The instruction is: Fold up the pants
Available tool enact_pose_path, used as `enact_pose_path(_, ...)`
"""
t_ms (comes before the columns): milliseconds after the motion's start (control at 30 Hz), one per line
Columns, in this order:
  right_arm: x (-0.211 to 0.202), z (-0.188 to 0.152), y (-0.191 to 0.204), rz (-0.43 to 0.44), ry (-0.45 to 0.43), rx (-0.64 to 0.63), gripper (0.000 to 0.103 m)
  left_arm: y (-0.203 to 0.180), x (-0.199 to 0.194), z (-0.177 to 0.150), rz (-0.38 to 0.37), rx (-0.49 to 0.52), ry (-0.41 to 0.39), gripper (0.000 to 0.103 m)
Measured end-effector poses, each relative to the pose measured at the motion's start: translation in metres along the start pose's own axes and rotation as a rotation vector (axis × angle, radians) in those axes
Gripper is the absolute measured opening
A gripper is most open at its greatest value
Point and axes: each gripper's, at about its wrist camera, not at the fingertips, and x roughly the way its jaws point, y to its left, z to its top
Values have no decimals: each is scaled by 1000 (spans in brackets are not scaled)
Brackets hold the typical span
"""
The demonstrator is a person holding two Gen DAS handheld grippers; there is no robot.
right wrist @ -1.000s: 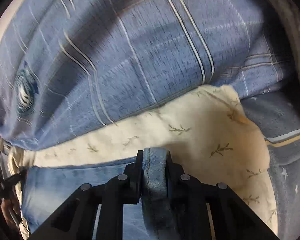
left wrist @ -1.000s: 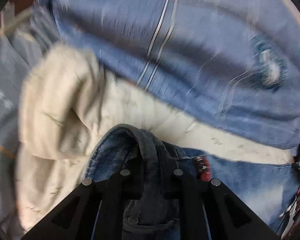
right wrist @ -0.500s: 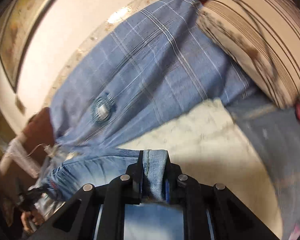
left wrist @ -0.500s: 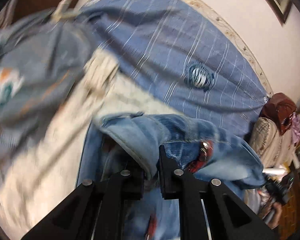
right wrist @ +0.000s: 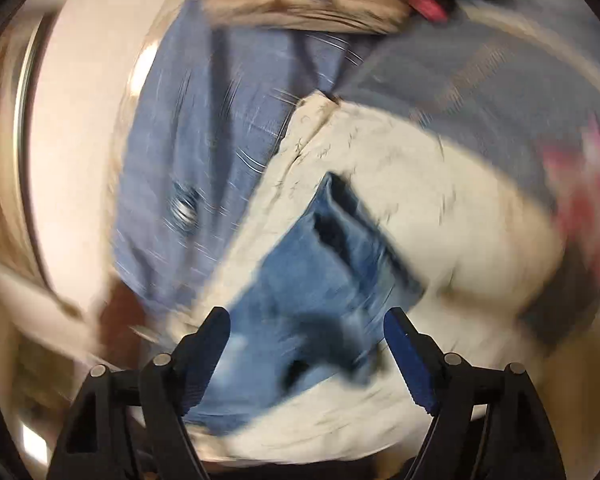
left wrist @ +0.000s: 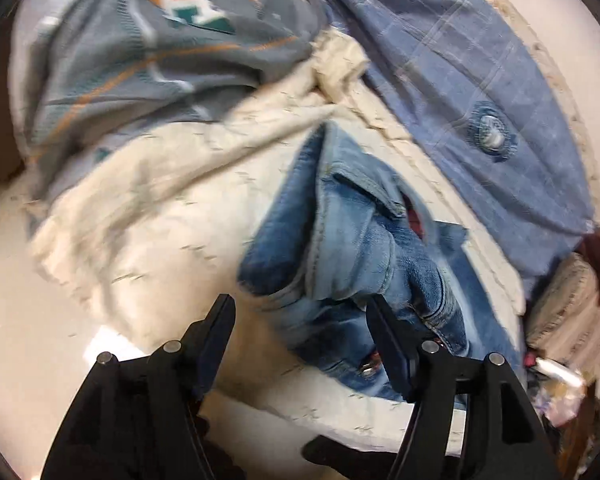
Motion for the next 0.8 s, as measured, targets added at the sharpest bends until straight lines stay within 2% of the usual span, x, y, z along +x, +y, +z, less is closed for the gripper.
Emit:
enact_pose_path(100, 12, -20, -4, 79, 38, 135, 82, 1, -19, -7, 55, -31, -89, 69)
enact_pose_path(133, 18, -26, -3, 104, 51, 169, 82, -3, -28, -8, 52, -20, -133, 69)
enact_pose_path(200, 36, -36, 1, 174, 70, 236, 82, -26, -45, -10, 34, 68, -225, 69)
enact_pose_path(233, 49, -39, 2, 189, 68, 278, 82, -38, -47, -11, 31, 115, -244, 70)
enact_pose_path(267, 58, -41, 0, 189, 65, 309, 82, -53, -44, -11, 28, 169, -247, 77)
enact_pose_path(333, 78, -42, -10, 179, 29, 408, 82, -80, -26, -12, 42, 290, -210, 79)
enact_pose_path(400, 85, -39, -17, 158, -34, 462, 82, -97, 6, -16, 148, 399, -167, 79)
enact_pose_path(467, 89, -34, -22, 112, -90, 478, 78, -95, 50, -18, 280, 456, -55, 79)
enact_pose_path(533, 90, -21, -7, 26, -105, 362, 47, -82, 76, -18, 305, 434, 24, 81)
enact_pose_path(567, 89, -13, 7, -26, -107, 282, 19, -73, 79, -18, 282, 403, 19, 83)
enact_pose_path(633, 86, 6, 47, -93, -129, 112, 15, -63, 79, -17, 264, 395, 8, 86)
enact_pose_path(700, 75, 19, 106, -123, -207, -109, 13, -61, 78, -18, 259, 409, -2, 86)
enact_pose_path(733, 64, 19, 145, -159, -284, -286, 13, -60, 78, -19, 257, 417, -5, 86)
enact_pose_path(767, 57, 12, 165, -195, -328, -402, 13, -60, 79, -19, 254, 419, -8, 87)
enact_pose_path(800, 55, 8, 171, -211, -342, -454, 13, -58, 81, -17, 250, 418, -12, 87)
